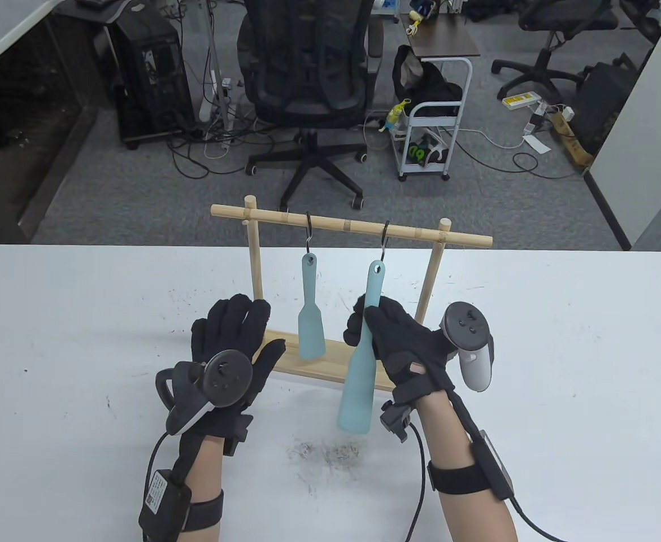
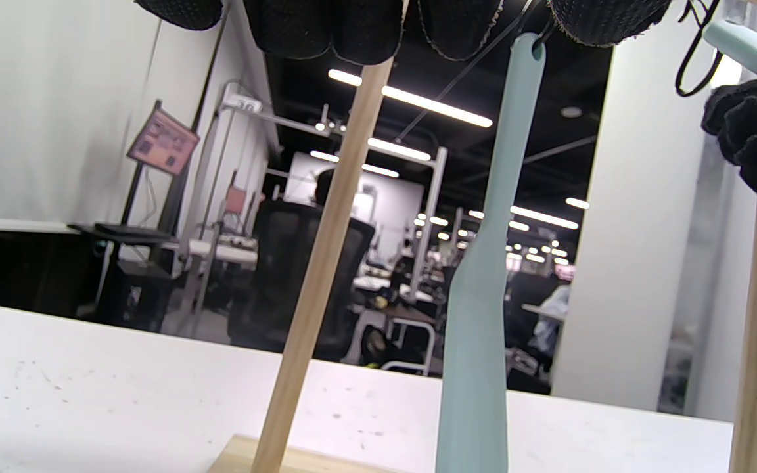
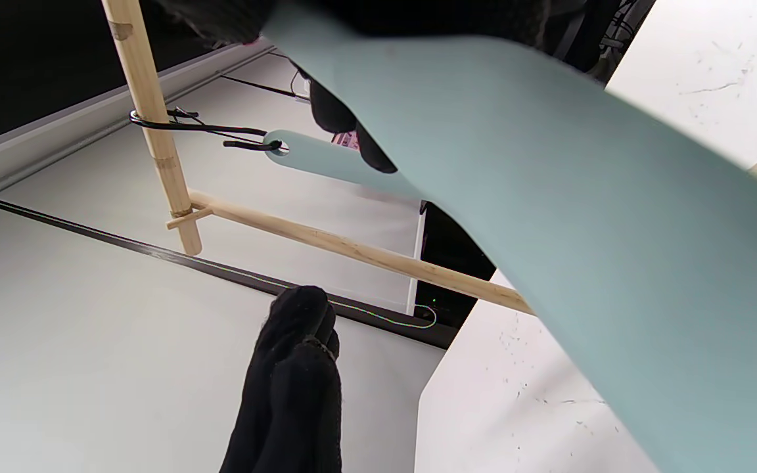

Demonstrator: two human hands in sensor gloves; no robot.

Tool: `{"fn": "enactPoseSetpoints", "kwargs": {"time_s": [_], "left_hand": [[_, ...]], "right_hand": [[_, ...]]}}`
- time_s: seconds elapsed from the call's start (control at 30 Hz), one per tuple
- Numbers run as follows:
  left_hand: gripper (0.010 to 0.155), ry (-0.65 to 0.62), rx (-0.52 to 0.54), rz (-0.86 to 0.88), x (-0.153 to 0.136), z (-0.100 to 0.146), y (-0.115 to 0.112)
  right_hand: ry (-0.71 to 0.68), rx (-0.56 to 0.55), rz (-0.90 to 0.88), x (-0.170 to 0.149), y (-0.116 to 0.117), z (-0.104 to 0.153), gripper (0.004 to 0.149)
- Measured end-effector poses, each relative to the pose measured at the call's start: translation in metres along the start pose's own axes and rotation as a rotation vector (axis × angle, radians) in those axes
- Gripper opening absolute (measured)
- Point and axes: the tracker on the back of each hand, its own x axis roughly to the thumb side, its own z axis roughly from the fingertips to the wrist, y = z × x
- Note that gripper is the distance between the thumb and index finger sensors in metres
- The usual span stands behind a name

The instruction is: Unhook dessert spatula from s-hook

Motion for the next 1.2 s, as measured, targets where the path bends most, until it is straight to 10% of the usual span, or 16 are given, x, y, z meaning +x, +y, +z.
{"fn": "enactPoseSetpoints", "kwargs": {"time_s": [0.5, 0.87, 1.2], "left_hand": [[0.073, -0.005, 0.016, 0.017, -0.002, 0.002, 0.004], [0.073, -0.013, 0.016, 0.024, -0.002, 0.003, 0.004], [0.072, -0.020, 0.019, 0.027, -0.001, 0.004, 0.005]], "right_hand": [[-0.047, 0.008, 0.104, 0.003, -0.031, 0.049, 0.058], [0.289, -0.130, 0.169, -0.081, -0.100, 0.085, 0.058], [0.482, -0.133, 0.177, -0.141, -0.111, 0.090, 0.060]]}}
